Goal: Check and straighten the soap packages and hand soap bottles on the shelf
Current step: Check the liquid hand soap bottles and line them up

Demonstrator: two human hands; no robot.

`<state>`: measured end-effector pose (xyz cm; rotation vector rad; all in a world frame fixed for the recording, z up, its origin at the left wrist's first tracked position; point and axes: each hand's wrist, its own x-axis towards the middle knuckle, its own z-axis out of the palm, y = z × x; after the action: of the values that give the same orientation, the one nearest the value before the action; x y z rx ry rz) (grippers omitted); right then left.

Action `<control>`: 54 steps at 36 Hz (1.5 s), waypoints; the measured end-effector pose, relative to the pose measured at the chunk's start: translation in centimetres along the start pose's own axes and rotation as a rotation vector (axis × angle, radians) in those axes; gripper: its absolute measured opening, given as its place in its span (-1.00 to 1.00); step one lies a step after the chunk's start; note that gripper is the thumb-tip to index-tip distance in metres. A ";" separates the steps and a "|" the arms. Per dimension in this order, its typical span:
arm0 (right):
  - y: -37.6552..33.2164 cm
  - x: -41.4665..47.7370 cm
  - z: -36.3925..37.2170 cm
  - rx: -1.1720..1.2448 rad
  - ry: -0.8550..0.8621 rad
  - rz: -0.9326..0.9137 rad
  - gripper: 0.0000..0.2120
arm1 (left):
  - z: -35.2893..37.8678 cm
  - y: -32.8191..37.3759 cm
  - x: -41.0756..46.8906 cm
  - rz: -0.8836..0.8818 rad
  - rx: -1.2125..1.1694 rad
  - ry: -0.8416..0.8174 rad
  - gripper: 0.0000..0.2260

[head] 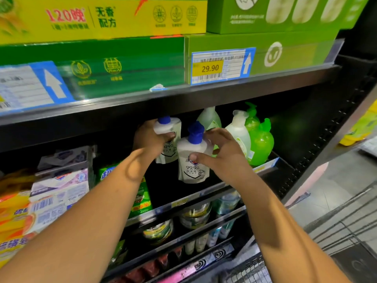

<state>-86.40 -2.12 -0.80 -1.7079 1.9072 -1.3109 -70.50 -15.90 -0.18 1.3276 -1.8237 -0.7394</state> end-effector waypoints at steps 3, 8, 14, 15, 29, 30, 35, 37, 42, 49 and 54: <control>0.2 0.4 0.8 -0.002 0.072 -0.013 -0.45 | 0.4 -0.2 0.5 -0.011 -0.033 -0.001 -0.51; 1.2 1.6 0.5 0.095 0.021 0.043 -0.45 | 0.8 0.0 0.9 -0.028 -0.087 -0.020 -0.55; 1.8 1.8 1.3 0.267 0.019 0.068 -0.58 | 1.5 0.8 0.5 -0.052 -0.157 -0.018 -0.60; 1.9 1.7 1.6 0.271 0.024 0.044 -0.60 | 1.4 1.0 0.4 -0.049 -0.161 -0.022 -0.63; 3.7 -1.4 -6.0 -0.240 0.535 0.055 -0.77 | 0.6 0.8 -6.3 0.142 -0.296 0.093 -0.73; 3.9 -0.9 -6.0 -0.235 0.500 0.070 -0.72 | 0.9 1.4 -7.1 0.160 -0.302 -0.022 -0.65; 5.0 0.9 -3.9 -0.102 0.294 0.336 -0.33 | 2.6 1.5 -6.6 0.171 -0.204 -0.092 -0.50; 5.2 1.0 -3.8 -0.066 0.275 0.359 -0.32 | 2.8 1.3 -6.4 0.136 -0.262 -0.092 -0.54; 5.0 2.2 -5.4 -0.118 0.085 0.337 -0.36 | 2.1 1.2 -6.7 0.158 -0.239 -0.163 -0.44; 4.7 3.8 -6.9 -0.133 -0.135 0.309 -0.63 | 2.0 0.8 -7.5 0.127 -0.437 -0.139 -0.56; 4.7 2.8 -4.8 -0.043 0.029 0.318 -0.49 | 2.5 1.4 -8.4 0.026 -0.502 -0.055 -0.55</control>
<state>-93.62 -3.03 -0.59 -1.3379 2.1292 -1.1846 -71.79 -7.42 -2.39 0.9584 -1.5517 -1.1391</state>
